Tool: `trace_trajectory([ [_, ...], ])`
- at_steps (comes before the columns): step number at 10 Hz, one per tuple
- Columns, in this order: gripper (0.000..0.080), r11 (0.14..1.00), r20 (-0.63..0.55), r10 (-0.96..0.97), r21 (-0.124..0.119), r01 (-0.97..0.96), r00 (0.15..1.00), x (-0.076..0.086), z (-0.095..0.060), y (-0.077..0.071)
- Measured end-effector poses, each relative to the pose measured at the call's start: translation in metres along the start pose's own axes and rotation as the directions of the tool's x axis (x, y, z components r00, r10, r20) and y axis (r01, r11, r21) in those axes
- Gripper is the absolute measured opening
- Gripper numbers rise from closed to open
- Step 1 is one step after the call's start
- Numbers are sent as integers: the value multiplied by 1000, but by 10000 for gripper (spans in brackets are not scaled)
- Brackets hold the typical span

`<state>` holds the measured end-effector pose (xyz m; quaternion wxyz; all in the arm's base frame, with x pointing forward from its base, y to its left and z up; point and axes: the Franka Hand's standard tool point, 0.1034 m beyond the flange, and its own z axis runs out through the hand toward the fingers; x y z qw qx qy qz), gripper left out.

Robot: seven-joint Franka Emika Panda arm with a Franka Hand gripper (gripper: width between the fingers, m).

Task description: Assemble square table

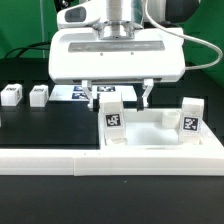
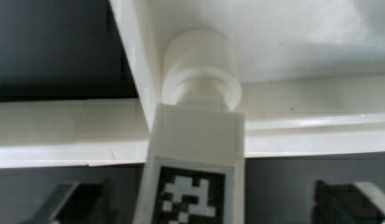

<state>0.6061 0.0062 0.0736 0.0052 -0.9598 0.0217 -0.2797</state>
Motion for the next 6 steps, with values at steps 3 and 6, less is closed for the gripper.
trace_trajectory([
  [3,646,1000,2,0,0,0,1000,-1,1,0],
  [6,649,1000,3,0,0,0,1000,-2,1,0],
])
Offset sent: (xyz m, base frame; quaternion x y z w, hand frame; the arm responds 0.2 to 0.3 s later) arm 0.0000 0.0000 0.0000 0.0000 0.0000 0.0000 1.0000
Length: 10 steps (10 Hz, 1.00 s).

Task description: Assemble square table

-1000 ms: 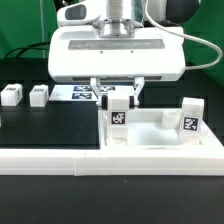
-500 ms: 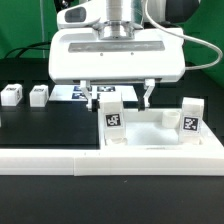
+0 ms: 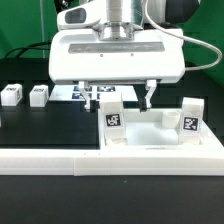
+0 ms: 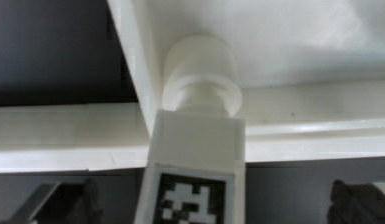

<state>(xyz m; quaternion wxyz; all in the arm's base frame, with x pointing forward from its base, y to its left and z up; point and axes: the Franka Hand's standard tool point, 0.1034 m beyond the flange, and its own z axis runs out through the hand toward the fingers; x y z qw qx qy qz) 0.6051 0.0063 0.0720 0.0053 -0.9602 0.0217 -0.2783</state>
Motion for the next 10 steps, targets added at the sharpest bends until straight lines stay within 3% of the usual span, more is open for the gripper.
trace_trajectory([
  [2,649,1000,5,2,1,-2,1000,-1,0,0],
  [3,649,1000,72,12,27,-14,997,3,-5,-1],
  [4,649,997,146,44,52,-52,988,12,-14,-3],
  [6,649,992,212,100,49,-113,972,32,-17,-3],
  [7,649,989,362,107,61,-138,926,27,-15,-5],
  [10,649,978,561,106,89,-186,821,29,-14,-3],
])
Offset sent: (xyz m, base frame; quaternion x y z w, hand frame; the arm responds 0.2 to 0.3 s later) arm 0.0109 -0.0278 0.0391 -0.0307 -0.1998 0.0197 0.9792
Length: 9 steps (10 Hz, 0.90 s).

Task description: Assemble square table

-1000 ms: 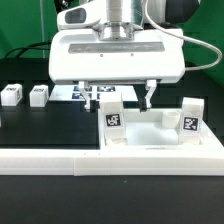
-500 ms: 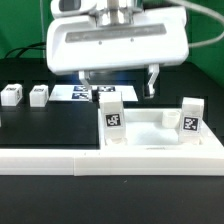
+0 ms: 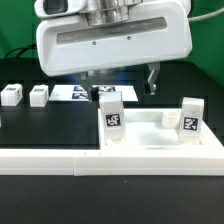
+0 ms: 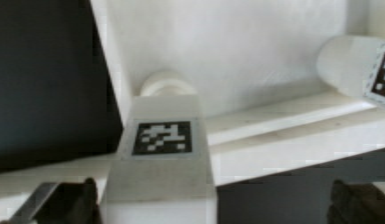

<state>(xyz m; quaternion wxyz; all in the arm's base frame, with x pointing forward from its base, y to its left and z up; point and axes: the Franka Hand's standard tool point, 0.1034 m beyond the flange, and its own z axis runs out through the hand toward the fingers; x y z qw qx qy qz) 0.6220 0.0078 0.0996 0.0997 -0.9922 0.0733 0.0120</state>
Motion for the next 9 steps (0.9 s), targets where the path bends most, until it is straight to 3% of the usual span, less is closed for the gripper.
trace_trajectory([
  [4,649,1000,1,0,-1,0,1000,2,0,2],
  [6,649,995,46,16,-102,-11,999,5,-1,16],
  [9,649,994,35,37,-109,-33,999,1,16,16],
])
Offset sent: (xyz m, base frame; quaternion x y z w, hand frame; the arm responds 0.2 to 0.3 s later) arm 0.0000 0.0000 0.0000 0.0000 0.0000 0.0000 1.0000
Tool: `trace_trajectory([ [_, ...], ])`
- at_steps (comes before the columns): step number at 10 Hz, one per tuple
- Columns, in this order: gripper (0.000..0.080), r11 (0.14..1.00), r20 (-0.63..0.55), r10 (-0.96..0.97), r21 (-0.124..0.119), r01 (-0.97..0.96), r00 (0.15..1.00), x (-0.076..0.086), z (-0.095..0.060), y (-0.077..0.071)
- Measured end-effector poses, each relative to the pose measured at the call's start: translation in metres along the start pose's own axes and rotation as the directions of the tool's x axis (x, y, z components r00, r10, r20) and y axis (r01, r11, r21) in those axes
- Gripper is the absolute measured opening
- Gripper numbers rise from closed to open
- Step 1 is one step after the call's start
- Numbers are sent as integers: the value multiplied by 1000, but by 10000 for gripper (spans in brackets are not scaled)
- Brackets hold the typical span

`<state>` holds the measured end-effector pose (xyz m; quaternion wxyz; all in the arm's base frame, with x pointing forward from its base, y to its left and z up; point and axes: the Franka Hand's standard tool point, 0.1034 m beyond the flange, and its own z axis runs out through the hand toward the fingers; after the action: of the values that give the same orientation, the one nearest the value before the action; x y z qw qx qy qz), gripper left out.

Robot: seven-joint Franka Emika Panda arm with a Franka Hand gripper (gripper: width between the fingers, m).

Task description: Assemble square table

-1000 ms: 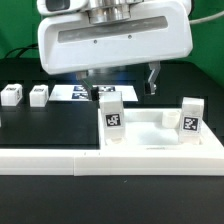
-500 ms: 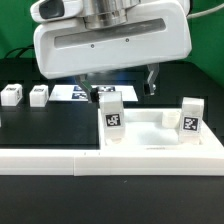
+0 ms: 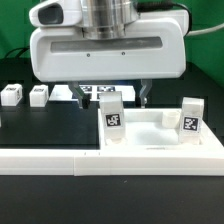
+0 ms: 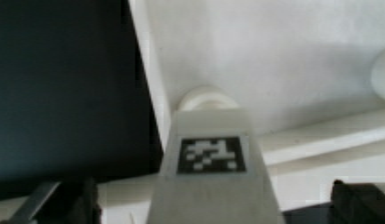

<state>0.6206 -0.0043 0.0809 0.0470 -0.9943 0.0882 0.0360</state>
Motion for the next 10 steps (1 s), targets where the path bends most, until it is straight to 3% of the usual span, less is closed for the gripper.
trace_trajectory([
  [3,649,1000,1,5,0,-5,1000,-1,1,1],
  [5,395,1000,1,15,-1,-15,1000,-1,1,1],
  [6,395,999,1,47,0,-47,999,-1,1,1],
  [7,291,993,1,116,1,-116,993,-1,1,0],
  [10,291,954,2,300,1,-300,954,-1,1,-1],
])
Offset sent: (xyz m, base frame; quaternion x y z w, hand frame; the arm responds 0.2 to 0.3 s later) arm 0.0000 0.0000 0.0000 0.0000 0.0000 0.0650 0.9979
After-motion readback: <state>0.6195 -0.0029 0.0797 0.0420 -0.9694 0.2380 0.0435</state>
